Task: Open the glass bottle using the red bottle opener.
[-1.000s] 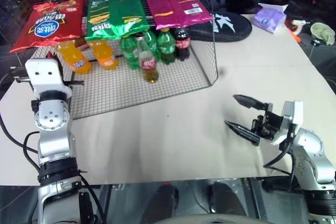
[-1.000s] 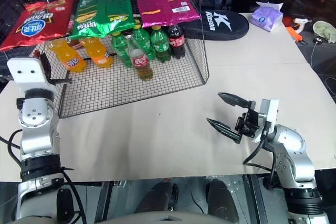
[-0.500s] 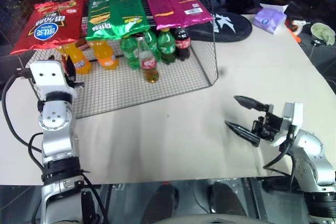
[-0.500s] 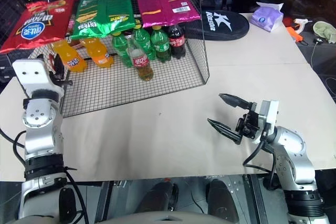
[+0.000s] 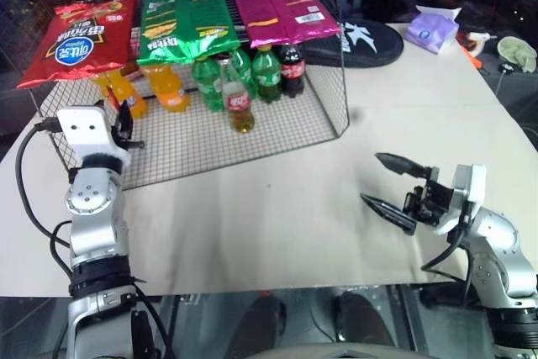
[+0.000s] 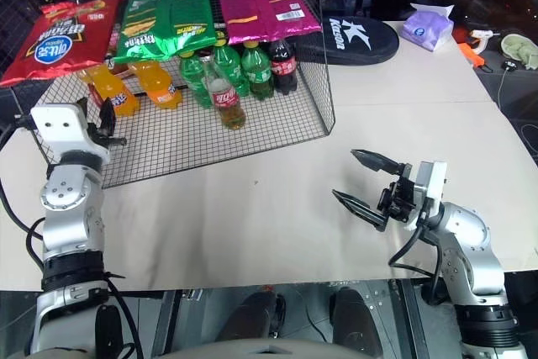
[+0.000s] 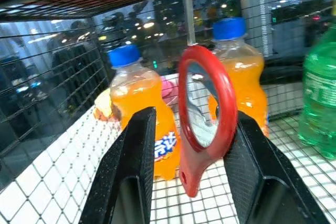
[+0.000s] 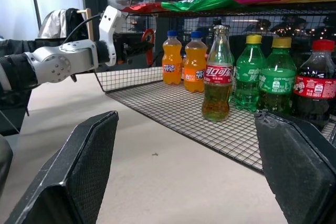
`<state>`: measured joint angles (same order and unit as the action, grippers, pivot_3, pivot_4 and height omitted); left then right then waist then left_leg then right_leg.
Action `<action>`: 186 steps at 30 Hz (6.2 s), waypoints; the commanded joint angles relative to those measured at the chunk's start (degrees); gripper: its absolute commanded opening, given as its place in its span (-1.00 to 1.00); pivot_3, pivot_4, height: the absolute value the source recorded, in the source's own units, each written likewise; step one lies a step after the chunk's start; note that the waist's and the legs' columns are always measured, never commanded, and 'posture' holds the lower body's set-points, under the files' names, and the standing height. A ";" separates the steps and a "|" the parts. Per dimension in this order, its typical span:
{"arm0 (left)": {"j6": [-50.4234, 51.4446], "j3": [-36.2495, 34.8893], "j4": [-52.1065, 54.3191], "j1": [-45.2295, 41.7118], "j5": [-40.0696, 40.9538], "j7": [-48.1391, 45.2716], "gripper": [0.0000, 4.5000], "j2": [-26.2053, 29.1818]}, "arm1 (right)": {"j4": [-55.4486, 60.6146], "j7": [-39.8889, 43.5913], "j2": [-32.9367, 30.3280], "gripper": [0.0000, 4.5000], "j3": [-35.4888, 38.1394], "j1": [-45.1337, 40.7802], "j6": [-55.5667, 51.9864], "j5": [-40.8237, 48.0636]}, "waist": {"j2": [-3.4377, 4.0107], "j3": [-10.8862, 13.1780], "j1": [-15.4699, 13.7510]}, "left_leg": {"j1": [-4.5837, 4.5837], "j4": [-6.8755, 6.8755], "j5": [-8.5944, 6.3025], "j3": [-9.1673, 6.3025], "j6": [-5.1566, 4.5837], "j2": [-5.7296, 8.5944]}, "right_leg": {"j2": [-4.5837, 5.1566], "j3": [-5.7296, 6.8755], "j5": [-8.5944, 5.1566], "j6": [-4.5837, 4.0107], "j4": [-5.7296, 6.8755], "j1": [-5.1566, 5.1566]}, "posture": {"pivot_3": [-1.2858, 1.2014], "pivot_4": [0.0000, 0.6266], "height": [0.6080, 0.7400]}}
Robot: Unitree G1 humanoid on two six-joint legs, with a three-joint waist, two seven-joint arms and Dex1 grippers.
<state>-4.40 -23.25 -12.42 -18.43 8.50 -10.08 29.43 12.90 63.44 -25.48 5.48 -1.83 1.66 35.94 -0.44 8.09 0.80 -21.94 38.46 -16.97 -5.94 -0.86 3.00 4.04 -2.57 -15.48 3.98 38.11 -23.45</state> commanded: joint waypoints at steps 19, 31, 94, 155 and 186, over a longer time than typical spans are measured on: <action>-0.52 0.25 -3.92 -5.16 -0.28 1.54 0.96 1.21 | 2.32 -1.59 0.37 0.87 -0.10 0.11 0.64 -0.15 | -0.01 -0.01 -0.06 | 0.00 0.04 0.00 -0.01 0.00 0.01 | -0.01 0.02 0.00 0.00 0.04 0.00 | 0.03 -0.52 1.00; -1.30 2.85 -12.34 -11.51 0.04 -1.16 0.59 0.44 | 3.29 -2.85 0.40 0.87 -0.34 0.47 0.81 -0.57 | -0.02 -0.01 0.03 | 0.00 0.08 0.00 -0.01 0.00 0.04 | -0.01 0.02 0.00 0.00 0.09 0.00 | 0.03 -0.52 1.00; 42.89 5.65 20.91 1.00 57.08 -29.43 -0.99 -13.09 | 14.32 -27.10 -1.15 0.87 -4.85 -7.35 -35.79 8.34 | -0.06 -0.05 -0.21 | 0.03 0.36 0.00 -0.06 -0.01 0.02 | -0.01 0.01 0.00 0.00 0.32 0.04 | 0.03 -0.52 1.00; 31.96 13.29 26.88 6.99 35.54 -31.95 0.11 -14.48 | 6.69 -45.42 2.12 -1.00 3.74 -14.46 -50.44 16.87 | -0.02 -0.01 -0.17 | -0.11 0.29 -0.01 -0.06 -0.03 0.06 | -0.01 0.02 0.00 0.00 0.10 0.02 | 0.03 -0.52 1.00; -12.53 15.50 -27.83 -23.20 -5.31 -4.50 0.89 -15.15 | 0.49 -46.20 7.26 -1.00 5.43 -14.42 -36.67 0.58 | -0.03 -0.01 0.18 | -0.20 0.02 0.01 -0.03 -0.02 0.21 | 0.01 0.04 0.00 0.01 -0.02 -0.16 | 0.03 -0.52 1.00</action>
<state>-15.06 -8.10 -39.51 -40.36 3.47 -14.73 14.14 10.89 17.08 -18.43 10.03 -16.10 -36.27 36.43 -0.47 8.08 0.98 -22.16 38.48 -16.96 -5.97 -0.88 3.22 4.05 -2.53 -15.48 3.99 38.09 -23.62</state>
